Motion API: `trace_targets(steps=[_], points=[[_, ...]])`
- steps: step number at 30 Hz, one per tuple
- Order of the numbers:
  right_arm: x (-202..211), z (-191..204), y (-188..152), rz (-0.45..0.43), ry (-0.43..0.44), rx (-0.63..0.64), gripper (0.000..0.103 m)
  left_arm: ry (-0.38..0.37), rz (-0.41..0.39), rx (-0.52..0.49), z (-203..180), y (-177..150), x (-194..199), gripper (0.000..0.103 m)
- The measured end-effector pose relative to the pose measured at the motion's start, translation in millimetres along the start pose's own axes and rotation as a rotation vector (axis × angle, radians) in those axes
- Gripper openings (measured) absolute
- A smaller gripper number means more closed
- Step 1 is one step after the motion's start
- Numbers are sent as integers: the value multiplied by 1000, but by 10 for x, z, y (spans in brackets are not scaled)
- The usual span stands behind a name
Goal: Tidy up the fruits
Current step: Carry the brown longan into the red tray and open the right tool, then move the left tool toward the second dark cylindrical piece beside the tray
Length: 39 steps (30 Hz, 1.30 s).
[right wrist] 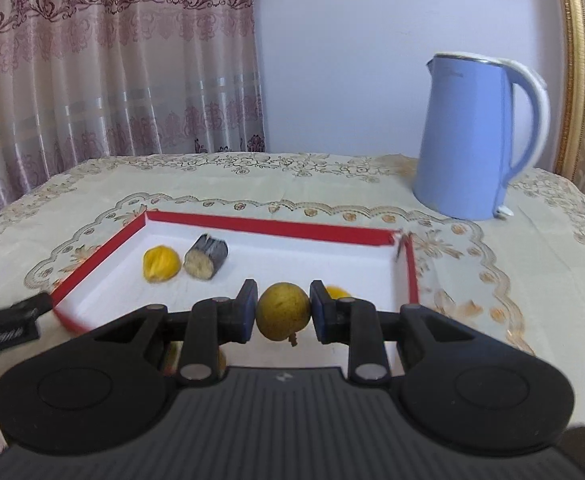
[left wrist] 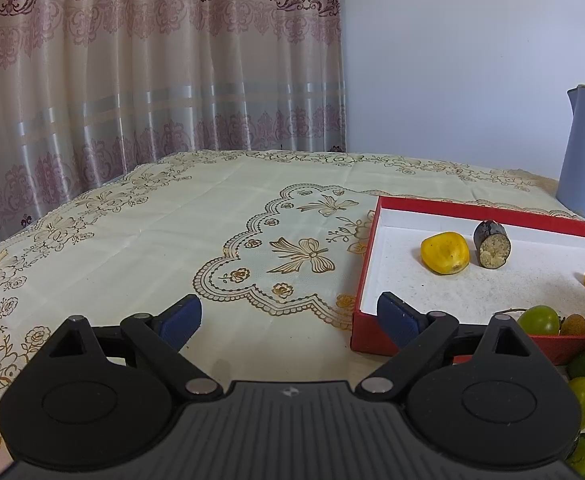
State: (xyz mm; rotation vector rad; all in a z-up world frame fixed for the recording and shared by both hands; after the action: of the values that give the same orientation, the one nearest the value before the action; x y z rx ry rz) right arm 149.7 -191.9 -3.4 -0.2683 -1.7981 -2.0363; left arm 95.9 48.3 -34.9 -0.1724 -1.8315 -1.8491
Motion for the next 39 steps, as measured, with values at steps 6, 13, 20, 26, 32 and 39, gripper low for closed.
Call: trace_targets(steps=[6,13,20,26,32,39], points=[[-479,-54,108,56,-49,0,26,-1,5,9,-3,-6,-4,98],[-826,-140,103,117,-101,0,26,12,-3,-8,-32,-6,3,99],[-769,-158,105,99,-133,10,62,5,0,-3,-14,0,1,99],[-353,-87,85,41,-109,10,66,4,0,-2,-14,-1,1,99],[249,-28,-60,-55,-95,-16,82,-4,0,-3,-13,6,5,99],[671,-107,-468,-91,-46,-194,92,-27,-13,-21,-35,29,87,99]])
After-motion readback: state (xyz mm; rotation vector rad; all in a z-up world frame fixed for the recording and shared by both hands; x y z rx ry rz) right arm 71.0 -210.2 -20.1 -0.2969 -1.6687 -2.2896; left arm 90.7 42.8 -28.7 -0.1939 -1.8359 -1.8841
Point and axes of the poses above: each gripper's, at about its wrist camera, not at the fingertips, and x roughly against the way its jaws point, z to its left, y to its top, the point moved 5 cm from there along -x, roughly the way its jaws point, and after that the axes turned 4 degrees about y, right-handed, at the moved point
